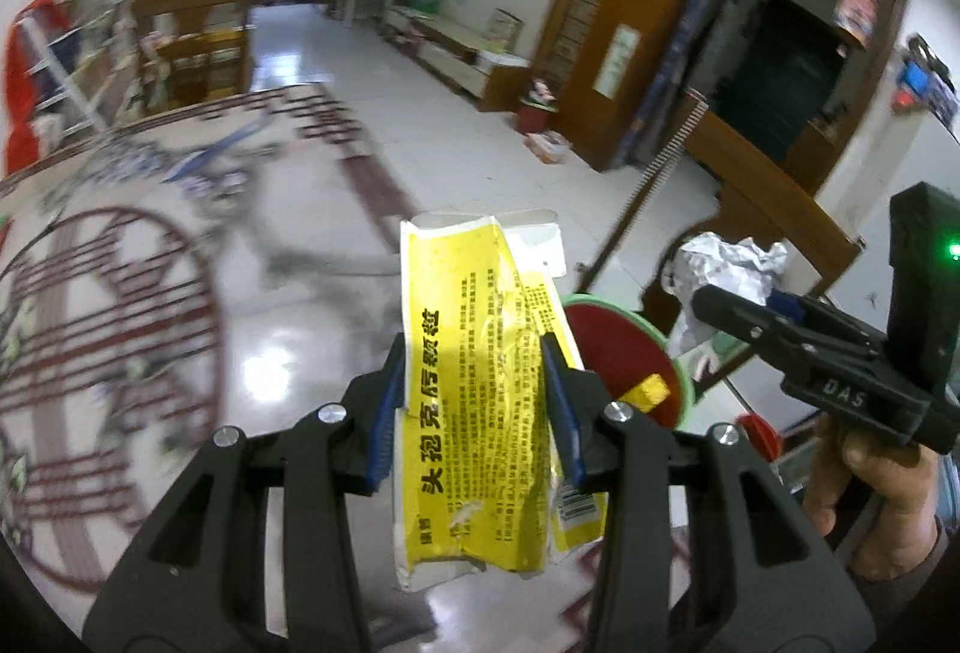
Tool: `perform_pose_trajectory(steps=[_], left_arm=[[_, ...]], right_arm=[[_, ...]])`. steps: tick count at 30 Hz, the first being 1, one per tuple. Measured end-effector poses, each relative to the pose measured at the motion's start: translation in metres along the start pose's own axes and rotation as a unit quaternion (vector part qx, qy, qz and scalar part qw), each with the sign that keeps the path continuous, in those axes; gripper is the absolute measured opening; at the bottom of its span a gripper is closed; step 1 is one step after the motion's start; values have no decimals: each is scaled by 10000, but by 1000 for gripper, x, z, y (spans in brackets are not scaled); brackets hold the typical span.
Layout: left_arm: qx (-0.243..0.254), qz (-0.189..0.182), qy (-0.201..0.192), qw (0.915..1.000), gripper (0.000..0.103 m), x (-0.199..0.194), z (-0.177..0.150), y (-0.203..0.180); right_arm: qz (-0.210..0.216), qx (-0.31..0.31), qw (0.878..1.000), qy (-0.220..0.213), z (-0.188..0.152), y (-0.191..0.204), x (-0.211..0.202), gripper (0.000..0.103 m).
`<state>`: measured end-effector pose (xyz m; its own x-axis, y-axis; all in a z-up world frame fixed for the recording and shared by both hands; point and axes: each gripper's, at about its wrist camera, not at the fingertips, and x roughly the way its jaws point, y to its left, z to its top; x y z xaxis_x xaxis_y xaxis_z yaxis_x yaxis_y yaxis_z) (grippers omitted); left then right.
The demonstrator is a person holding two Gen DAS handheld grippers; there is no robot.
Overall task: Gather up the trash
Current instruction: 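Carry the sachet and foil over the red bin with both tools, then open both tools to drop the sachet and foil into the red bin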
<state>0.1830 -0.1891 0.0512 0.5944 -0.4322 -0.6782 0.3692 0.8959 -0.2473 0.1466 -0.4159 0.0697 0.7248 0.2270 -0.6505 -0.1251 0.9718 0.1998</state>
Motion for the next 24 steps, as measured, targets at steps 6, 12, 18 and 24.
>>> perform_pose_trajectory(steps=[6,12,18,24], left_arm=[[330,-330,158,9988,40,43,15,-52],[416,-560,306,9971,41,76,24,-80],[382,-754,498,9952,41,108,27,-97],[256,-873,767,9929,41,134,27,-101]], right_arm=[[-339,342,9988,-32,0,-52,-4,59],[-584,709,9958,-56,1,-104,-6,59],[-702,899,9935,5,-6,-130,0,60],[-751,1072,9913,119,-15,-146,16,60]])
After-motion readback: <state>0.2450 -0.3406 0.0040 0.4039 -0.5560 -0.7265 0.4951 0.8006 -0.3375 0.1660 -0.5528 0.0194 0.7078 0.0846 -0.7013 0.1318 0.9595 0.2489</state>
